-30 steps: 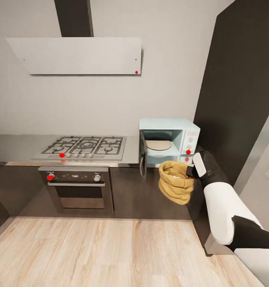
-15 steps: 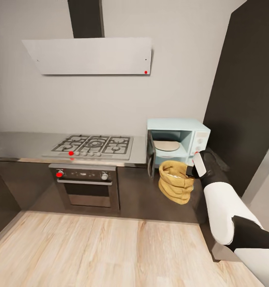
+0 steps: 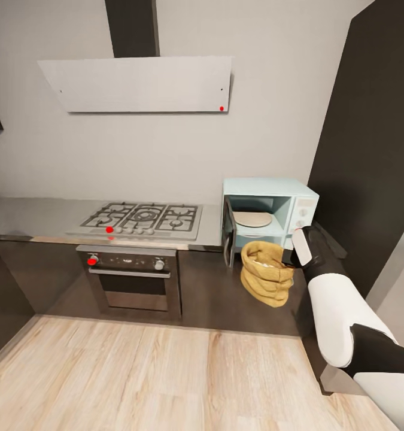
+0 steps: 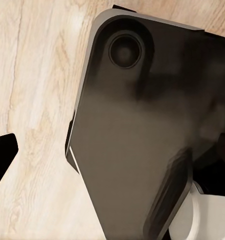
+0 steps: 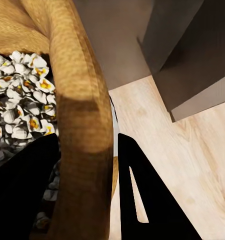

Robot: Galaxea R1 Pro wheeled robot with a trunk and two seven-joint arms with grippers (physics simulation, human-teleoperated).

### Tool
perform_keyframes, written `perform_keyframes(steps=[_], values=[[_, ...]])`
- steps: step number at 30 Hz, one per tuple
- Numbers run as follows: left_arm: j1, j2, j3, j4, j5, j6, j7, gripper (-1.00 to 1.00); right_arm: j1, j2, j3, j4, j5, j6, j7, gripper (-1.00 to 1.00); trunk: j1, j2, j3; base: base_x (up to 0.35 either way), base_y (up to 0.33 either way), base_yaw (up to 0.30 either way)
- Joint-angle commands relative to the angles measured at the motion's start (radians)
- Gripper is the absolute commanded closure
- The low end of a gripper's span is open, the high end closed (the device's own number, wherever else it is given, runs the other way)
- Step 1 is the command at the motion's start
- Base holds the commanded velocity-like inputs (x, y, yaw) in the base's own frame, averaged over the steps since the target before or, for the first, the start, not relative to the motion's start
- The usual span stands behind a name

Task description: In the kitchen, take the popcorn bag from the countertop, put it into the microwave, and heat it until the popcorn is cooked so the cooked popcorn ends up inside the bag.

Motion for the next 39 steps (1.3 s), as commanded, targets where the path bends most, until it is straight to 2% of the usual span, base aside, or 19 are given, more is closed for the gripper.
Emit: perform_keyframes(steps=[1, 8, 12, 17, 21, 24, 29, 34, 39], values=[[0.0, 0.0, 0.002, -0.001, 0.002, -0.002, 0.0, -1.0, -0.001, 0.0, -0.002, -0.001, -0.011, 0.001, -0.01, 1.0, 0.0, -0.001, -0.001, 0.0, 0.0, 0.0], [0.0, 0.0, 0.004, -0.001, 0.002, -0.004, 0.0, -1.0, -0.001, -0.006, -0.013, -0.004, -0.023, 0.001, -0.008, 1.0, 0.0, -0.001, -0.001, 0.0, 0.0, 0.0], [0.0, 0.0, 0.004, -0.001, 0.0, -0.005, 0.0, -1.0, -0.001, -0.028, -0.011, -0.033, -0.015, 0.001, -0.013, 1.0, 0.0, -0.001, -0.001, 0.0, 0.0, 0.0], [0.0, 0.0, 0.004, -0.001, 0.0, -0.005, 0.0, -1.0, -0.014, -0.033, -0.011, -0.065, -0.015, 0.001, -0.024, 1.0, 0.0, -0.001, -0.001, 0.0, 0.0, 0.0], [0.0, 0.0, 0.004, -0.001, 0.0, -0.005, 0.0, -1.0, -0.076, -0.034, -0.01, -0.016, -0.017, 0.001, -0.05, 1.0, 0.0, -0.001, -0.001, 0.0, 0.0, 0.0], [0.0, 0.0, 0.004, -0.001, 0.0, -0.005, 0.0, -1.0, -0.15, -0.035, -0.01, 0.089, -0.017, 0.001, -0.075, 1.0, 0.0, -0.001, -0.001, 0.0, 0.0, 0.0], [0.0, 0.0, 0.004, -0.001, 0.0, -0.005, 0.0, -1.0, -0.282, -0.066, -0.01, 0.235, -0.017, 0.001, -0.097, 1.0, 0.0, -0.001, -0.001, 0.0, 0.0, 0.0], [0.0, 0.0, 0.004, -0.001, 0.0, -0.005, 0.0, -1.0, -0.341, -0.086, -0.01, 0.269, -0.016, 0.001, -0.121, 1.0, 0.0, -0.001, -0.001, 0.0, 0.0, 0.0], [0.0, 0.0, 0.005, -0.001, 0.0, -0.005, 0.0, -1.0, -0.356, -0.076, -0.013, 0.264, -0.024, 0.001, -0.131, 1.0, 0.0, -0.001, -0.001, 0.0, 0.0, 0.0]])
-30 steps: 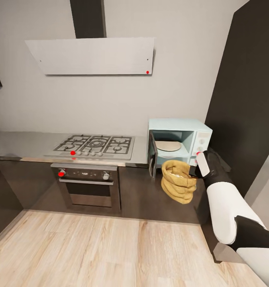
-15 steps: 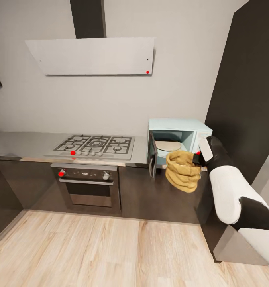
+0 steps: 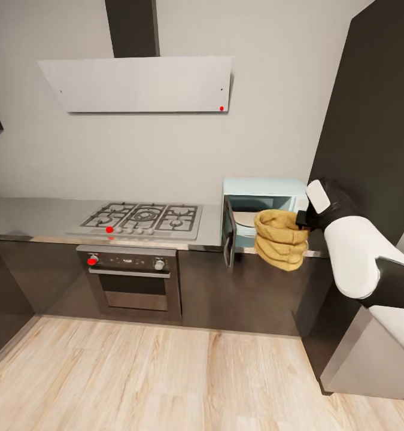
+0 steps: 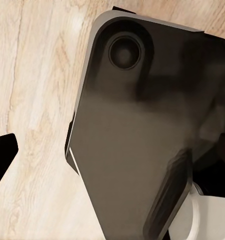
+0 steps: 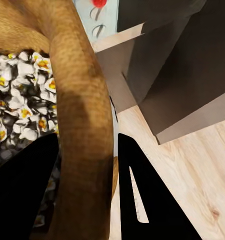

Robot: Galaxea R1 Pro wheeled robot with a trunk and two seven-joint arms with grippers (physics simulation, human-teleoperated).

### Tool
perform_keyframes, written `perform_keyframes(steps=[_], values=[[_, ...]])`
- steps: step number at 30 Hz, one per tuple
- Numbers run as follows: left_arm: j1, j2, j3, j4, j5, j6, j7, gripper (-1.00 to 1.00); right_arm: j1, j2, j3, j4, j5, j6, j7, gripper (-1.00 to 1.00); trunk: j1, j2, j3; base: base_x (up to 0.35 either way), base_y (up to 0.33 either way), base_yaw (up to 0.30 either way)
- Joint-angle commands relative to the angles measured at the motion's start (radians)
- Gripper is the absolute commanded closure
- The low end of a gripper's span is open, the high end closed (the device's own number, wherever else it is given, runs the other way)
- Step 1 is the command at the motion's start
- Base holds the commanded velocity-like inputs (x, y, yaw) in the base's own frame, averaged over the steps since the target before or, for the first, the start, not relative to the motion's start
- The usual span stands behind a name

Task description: In the kitchen, take the popcorn bag from the countertop, put it into the microwave, and heat it until the popcorn is cooked so the cooked popcorn ends up inside the bag.

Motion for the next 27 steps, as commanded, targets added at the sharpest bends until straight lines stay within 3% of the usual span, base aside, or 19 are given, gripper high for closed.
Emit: perform_keyframes(steps=[1, 23, 27], values=[[0.0, 0.0, 0.003, 0.0, 0.002, -0.002, 0.001, -1.0, -0.001, 0.003, -0.002, -0.006, -0.008, 0.001, -0.01, 1.0, 0.0, -0.001, -0.001, 0.0, 0.0, 0.0], [0.0, 0.0, 0.0, 0.0, 0.003, -0.001, 0.001, -1.0, -0.001, 0.01, -0.006, -0.016, -0.013, 0.001, -0.001, 1.0, 0.0, -0.001, -0.001, 0.0, 0.0, 0.0], [0.0, 0.001, -0.002, 0.001, 0.003, 0.001, 0.0, -1.0, -0.001, 0.01, -0.006, -0.016, -0.011, 0.001, -0.001, 1.0, 0.0, -0.001, -0.001, 0.168, 0.0, 0.0]])
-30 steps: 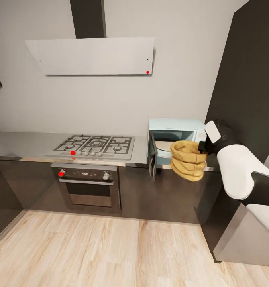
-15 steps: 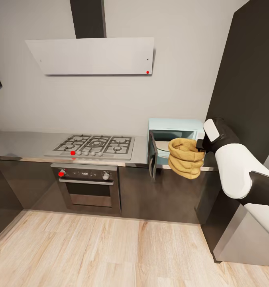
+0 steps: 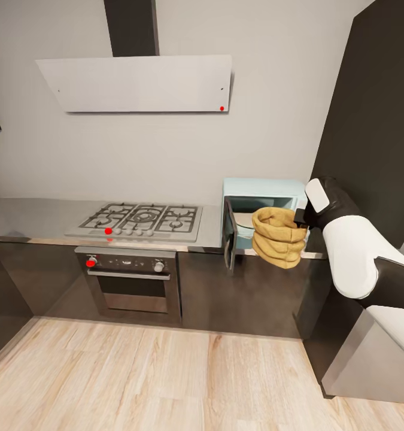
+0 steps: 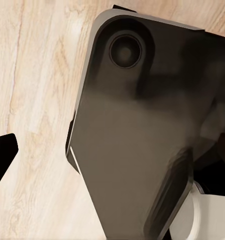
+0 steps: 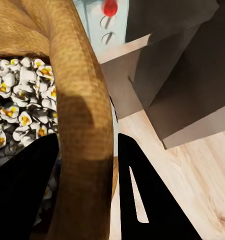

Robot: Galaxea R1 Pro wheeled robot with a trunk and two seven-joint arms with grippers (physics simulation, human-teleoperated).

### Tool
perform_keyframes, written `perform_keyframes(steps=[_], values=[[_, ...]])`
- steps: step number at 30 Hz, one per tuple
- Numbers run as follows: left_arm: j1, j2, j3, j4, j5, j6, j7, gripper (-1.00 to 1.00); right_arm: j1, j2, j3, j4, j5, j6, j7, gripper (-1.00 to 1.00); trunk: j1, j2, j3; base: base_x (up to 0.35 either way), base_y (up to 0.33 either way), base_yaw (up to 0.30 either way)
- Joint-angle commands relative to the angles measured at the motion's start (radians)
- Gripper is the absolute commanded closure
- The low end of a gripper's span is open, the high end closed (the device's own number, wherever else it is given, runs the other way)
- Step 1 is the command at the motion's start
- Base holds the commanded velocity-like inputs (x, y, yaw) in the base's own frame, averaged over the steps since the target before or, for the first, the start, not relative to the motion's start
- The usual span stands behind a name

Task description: In the kitchen, take the popcorn bag from the countertop, put it into the microwave, and heat it until the popcorn is cooked so the cooked popcorn ends up inside the bag.

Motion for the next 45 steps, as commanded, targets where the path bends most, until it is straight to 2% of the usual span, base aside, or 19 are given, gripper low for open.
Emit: perform_keyframes(steps=[1, 12, 17, 29, 45], values=[[0.0, 0.0, 0.002, 0.0, 0.002, -0.002, 0.0, -1.0, -0.001, 0.0, -0.001, -0.001, -0.01, 0.001, -0.01, 1.0, 0.001, -0.001, -0.001, 0.291, 0.0, 0.0], [0.0, 0.0, 0.002, 0.0, 0.002, -0.002, 0.001, -1.0, -0.001, 0.001, 0.001, -0.001, -0.01, 0.001, -0.011, 1.0, 0.001, -0.001, -0.001, 0.215, 0.0, 0.0], [0.0, 0.0, 0.003, 0.0, 0.002, -0.002, 0.001, -1.0, -0.001, 0.015, 0.001, -0.001, -0.01, 0.001, -0.01, 1.0, 0.001, -0.001, -0.001, 0.173, 0.0, 0.0], [0.0, 0.0, 0.003, 0.0, 0.002, -0.002, 0.001, -1.0, -0.001, 0.013, 0.001, 0.0, -0.01, 0.001, -0.011, 1.0, 0.001, -0.001, -0.001, 0.164, 0.0, 0.0], [0.0, 0.0, 0.003, 0.0, 0.002, -0.002, 0.001, -1.0, 0.013, 0.01, 0.002, 0.021, -0.01, 0.001, -0.008, 1.0, 0.001, -0.001, -0.001, 0.03, 0.0, 0.0]])
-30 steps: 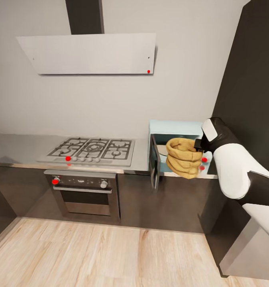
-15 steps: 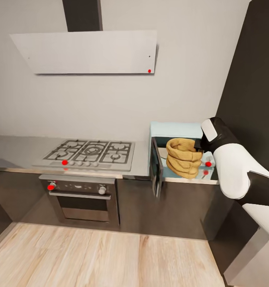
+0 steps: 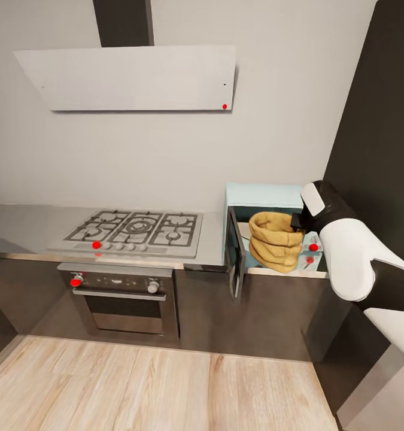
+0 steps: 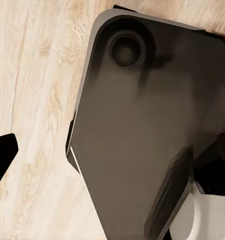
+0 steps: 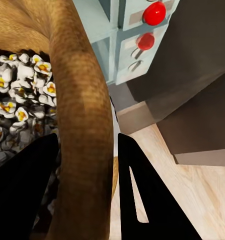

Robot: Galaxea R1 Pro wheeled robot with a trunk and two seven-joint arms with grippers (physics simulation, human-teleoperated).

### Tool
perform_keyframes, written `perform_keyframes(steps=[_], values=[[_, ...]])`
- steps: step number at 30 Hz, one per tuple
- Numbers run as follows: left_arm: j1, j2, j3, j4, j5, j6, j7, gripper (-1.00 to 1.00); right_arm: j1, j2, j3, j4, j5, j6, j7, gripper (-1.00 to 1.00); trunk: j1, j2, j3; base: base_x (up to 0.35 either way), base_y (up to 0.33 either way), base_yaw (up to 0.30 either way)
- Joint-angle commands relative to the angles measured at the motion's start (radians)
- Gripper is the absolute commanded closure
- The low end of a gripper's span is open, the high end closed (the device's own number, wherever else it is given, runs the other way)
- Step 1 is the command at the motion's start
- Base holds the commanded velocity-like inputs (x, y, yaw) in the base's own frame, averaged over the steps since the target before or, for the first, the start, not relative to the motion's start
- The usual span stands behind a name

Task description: In the kitchen, take the popcorn bag from the countertop, put it into the microwave, and heat it until the popcorn is cooked so the cooked popcorn ends up inside the bag.

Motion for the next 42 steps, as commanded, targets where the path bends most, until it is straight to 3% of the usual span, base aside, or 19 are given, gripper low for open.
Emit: perform_keyframes(steps=[1, 19, 27, 42], values=[[0.0, 0.0, 0.002, 0.0, 0.002, -0.002, 0.001, -1.0, -0.001, 0.0, -0.002, -0.001, -0.011, 0.001, -0.01, 1.0, 0.0, -0.001, -0.001, 0.0, 0.0, 0.0], [0.0, 0.0, 0.0, 0.0, -0.001, -0.002, -0.001, -1.0, 0.0, -0.007, -0.002, -0.001, -0.011, 0.001, -0.006, 1.0, 0.0, -0.001, -0.001, 0.001, 0.0, 0.0], [0.0, 0.0, 0.0, 0.0, 0.0, -0.002, -0.001, -1.0, 0.0, -0.009, -0.002, -0.001, -0.011, 0.001, -0.006, 1.0, 0.0, -0.001, -0.001, 0.225, 0.0, 0.0], [0.0, 0.001, 0.001, 0.0, 0.002, -0.002, -0.001, -1.0, 0.001, -0.011, 0.0, -0.001, 0.0, -0.019, -0.006, 1.0, 0.0, -0.001, -0.001, 0.016, 0.0, 0.0]])
